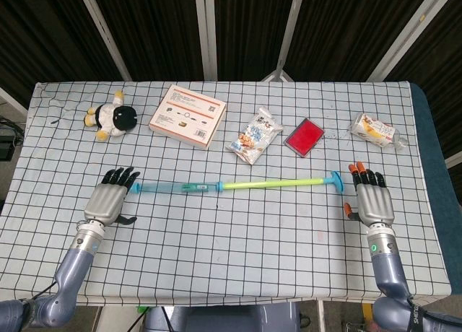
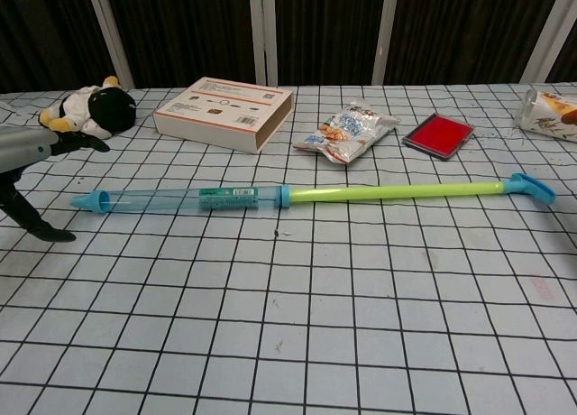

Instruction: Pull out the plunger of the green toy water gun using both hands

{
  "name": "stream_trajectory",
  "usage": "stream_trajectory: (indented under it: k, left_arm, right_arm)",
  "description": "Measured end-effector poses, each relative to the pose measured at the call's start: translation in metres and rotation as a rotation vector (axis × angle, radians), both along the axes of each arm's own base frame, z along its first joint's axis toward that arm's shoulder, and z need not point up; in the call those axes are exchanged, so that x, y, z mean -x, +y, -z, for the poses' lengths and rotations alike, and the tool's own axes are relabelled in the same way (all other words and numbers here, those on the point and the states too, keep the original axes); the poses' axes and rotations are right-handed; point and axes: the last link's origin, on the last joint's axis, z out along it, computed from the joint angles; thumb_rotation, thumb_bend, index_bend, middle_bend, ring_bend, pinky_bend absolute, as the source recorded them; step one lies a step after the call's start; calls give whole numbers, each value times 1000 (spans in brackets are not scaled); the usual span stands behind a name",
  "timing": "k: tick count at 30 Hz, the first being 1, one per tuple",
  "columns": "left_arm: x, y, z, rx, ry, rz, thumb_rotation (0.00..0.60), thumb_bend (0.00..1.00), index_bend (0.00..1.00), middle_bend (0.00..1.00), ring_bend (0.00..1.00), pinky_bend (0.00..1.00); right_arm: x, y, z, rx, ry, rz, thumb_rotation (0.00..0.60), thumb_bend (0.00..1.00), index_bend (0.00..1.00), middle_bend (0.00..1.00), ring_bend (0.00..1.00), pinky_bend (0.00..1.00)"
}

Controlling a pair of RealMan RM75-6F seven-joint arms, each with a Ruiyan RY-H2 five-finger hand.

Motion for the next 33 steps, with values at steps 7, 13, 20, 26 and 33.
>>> stream_trajectory:
  k: [7, 13, 20, 26, 33]
  left_arm:
    - [0, -7, -5, -11, -40, -17, 600, 127, 83, 6, 0, 0]
    - [6, -26, -18, -39, -100, -24, 600, 127, 69, 0, 0, 0]
    - [23, -66, -44, -100, -125, 5, 600, 133, 49, 0, 0, 0]
    - [41, -96, -72, -202, -110, 66, 600, 133, 29, 0, 0, 0]
    - [71, -124, -102, -282, -120, 42, 600, 133, 12, 0, 0, 0]
  right_arm:
    - [-1, 9, -3, 4, -24, -14, 600, 361, 0, 0, 0, 0]
    - [4, 29, -10, -7, -42, -29, 600, 294, 0, 0, 0, 0]
    - [10, 59, -24, -2, -28, -89, 600, 291, 0, 0, 0, 0]
    - [18, 86, -41, 49, 50, -216, 600, 292, 0, 0, 0, 0]
    - [46, 123, -68, 120, 90, -238, 600, 292, 0, 0, 0, 0]
